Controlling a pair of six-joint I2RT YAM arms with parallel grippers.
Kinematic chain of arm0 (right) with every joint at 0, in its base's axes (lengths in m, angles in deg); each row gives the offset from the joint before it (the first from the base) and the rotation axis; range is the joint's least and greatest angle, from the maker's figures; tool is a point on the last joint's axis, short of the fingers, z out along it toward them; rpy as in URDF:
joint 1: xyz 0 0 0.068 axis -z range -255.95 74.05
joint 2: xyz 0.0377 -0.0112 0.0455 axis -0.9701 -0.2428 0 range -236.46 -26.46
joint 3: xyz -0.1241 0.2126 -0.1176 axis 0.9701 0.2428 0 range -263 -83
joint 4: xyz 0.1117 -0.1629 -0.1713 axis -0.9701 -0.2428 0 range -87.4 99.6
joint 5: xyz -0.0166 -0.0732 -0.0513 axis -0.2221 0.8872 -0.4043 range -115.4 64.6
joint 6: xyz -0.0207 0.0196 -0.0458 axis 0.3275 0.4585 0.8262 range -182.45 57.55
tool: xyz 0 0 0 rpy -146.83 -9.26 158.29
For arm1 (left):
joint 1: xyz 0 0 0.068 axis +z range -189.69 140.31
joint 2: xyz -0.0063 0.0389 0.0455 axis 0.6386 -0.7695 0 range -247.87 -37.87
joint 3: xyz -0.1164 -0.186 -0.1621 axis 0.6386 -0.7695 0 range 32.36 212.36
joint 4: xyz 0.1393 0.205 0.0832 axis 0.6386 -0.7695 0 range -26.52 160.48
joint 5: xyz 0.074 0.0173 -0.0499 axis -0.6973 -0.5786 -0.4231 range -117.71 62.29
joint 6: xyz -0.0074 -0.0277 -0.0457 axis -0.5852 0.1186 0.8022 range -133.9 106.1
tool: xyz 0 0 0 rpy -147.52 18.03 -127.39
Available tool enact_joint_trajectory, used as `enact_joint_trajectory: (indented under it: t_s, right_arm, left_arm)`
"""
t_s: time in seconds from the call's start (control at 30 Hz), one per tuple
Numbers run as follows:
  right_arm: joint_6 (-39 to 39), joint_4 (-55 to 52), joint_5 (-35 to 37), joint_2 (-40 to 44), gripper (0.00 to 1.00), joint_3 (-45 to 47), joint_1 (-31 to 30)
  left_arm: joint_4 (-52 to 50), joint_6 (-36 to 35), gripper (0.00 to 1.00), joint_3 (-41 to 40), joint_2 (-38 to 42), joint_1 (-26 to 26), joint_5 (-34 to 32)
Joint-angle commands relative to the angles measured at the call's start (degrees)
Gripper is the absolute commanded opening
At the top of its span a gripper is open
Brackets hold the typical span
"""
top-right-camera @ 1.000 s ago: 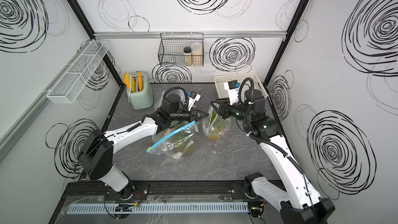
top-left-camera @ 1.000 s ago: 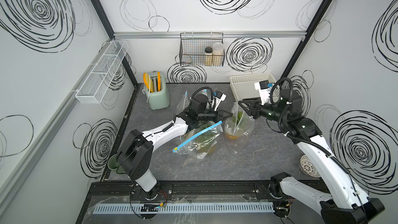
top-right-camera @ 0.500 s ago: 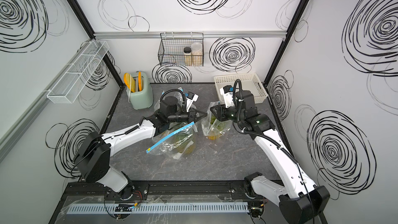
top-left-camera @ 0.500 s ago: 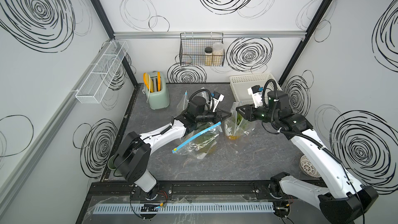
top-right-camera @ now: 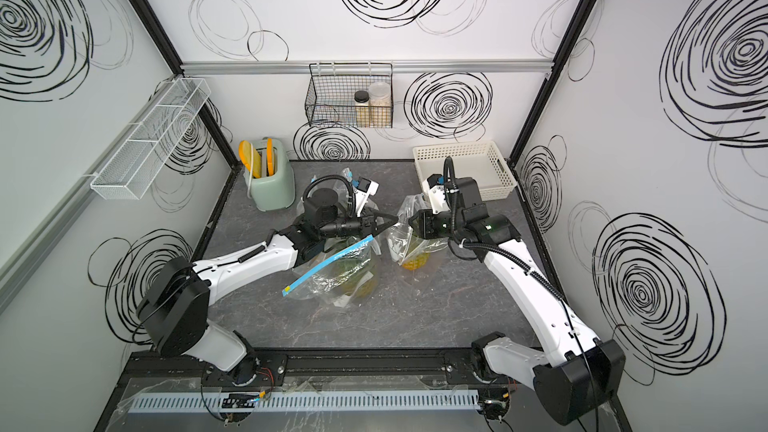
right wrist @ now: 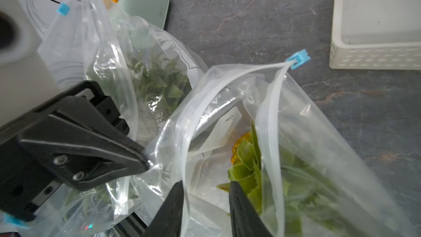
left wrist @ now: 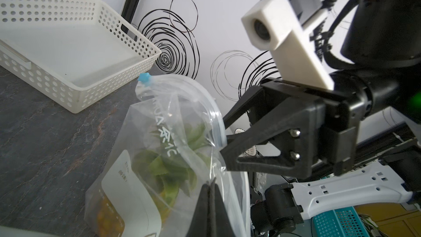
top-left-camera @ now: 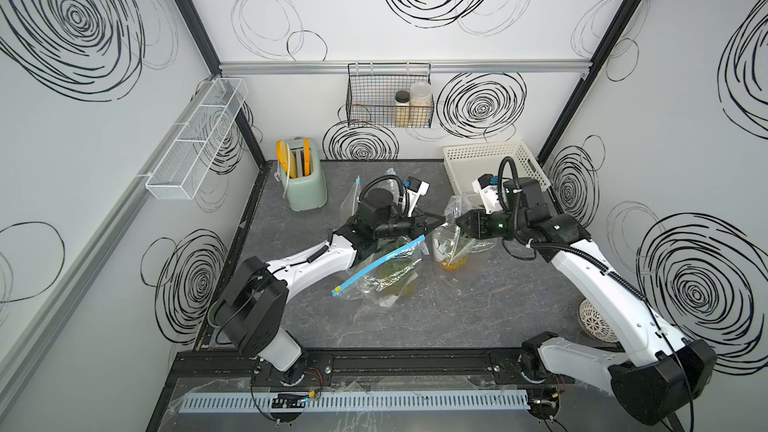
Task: Open the zip-top bag and take out the pineapple
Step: Pick up the pineapple from the zipper food storage bag.
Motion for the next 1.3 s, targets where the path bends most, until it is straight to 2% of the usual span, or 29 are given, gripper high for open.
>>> enact_joint_trajectory:
  t_s: [0.0, 0.27, 0.67, 1.07, 1.27]
  right_arm:
    - [1.2, -2.9, 1.6, -0.7, 0.37, -1.3, -0.8]
    - [0.8, -6.5, 11.6, -1.5, 0.42, -4.4, -3.7]
    - [0.1, -7.7, 21.7, 0.2, 0.48, -4.5, -4.1]
    - [-0.9, -6.8, 25.1, 0.2, 0.58, -2.0, -2.7]
    - [-1.0, -4.0, 21.7, 0.2, 0.59, 0.8, -0.7]
  left_arm:
    - [7.4, 1.2, 0.0, -0.6, 2.0, -0.5, 0.5]
    - [12.8, 2.8, 0.0, -2.0, 1.5, -1.5, 1.1]
    - [13.6, 1.5, 0.0, -3.5, 3.0, -1.7, 2.0]
    - [15.3, 0.3, 0.0, -5.5, 4.8, -2.0, 3.2]
    - [18.0, -0.3, 0.0, -7.0, 6.1, -3.2, 3.7]
